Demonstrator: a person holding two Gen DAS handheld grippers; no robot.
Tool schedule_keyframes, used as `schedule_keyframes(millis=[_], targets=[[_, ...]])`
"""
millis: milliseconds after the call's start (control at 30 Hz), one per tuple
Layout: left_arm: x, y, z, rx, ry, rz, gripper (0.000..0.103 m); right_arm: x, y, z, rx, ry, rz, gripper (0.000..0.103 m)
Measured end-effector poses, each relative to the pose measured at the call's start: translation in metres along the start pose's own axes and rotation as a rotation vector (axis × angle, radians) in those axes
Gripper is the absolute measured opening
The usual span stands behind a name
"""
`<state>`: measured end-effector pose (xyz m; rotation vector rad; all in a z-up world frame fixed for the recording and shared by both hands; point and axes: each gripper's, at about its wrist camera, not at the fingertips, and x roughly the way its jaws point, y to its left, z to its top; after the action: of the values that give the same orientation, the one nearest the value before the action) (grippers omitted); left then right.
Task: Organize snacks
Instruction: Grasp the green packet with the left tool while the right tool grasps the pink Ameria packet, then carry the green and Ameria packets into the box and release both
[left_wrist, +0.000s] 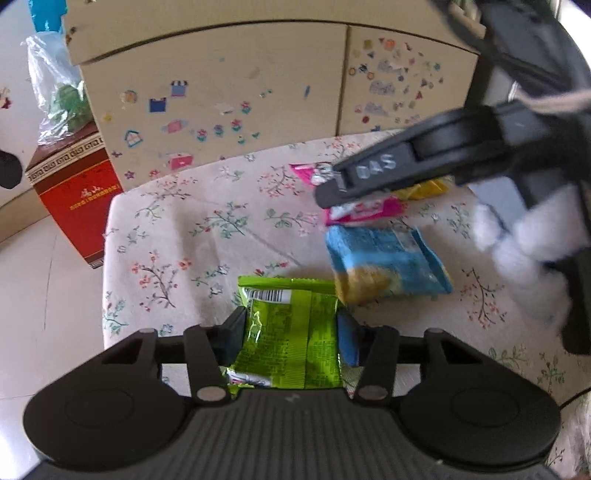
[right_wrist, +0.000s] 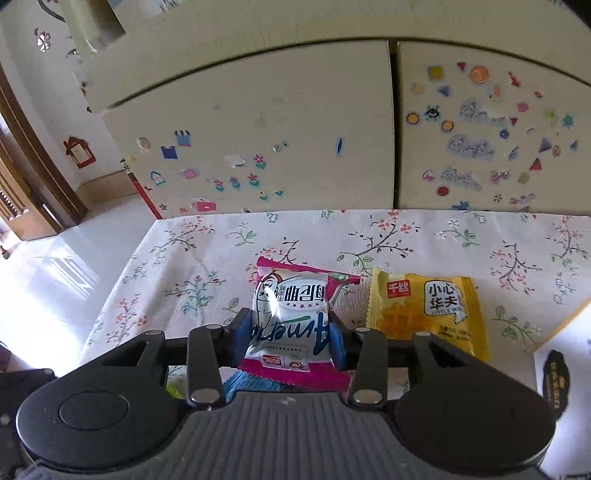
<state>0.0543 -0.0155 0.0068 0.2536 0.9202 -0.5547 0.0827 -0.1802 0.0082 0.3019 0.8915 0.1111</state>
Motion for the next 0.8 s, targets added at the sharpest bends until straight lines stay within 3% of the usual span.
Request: schedule_keyframes(millis=[367,800], targets=[[-0.023,0.002,0.015,-0.081,-0.067,0.024,0.049,-0.065,-0.006,-0.01,0.074,-0.074,-0.003,0.048],[-0.047,-0.009,0.032,-0.095,-0.154,0.024,0.049,-0.13,0.003,-0.033,0.138,-0.182,-0.007,0.048]])
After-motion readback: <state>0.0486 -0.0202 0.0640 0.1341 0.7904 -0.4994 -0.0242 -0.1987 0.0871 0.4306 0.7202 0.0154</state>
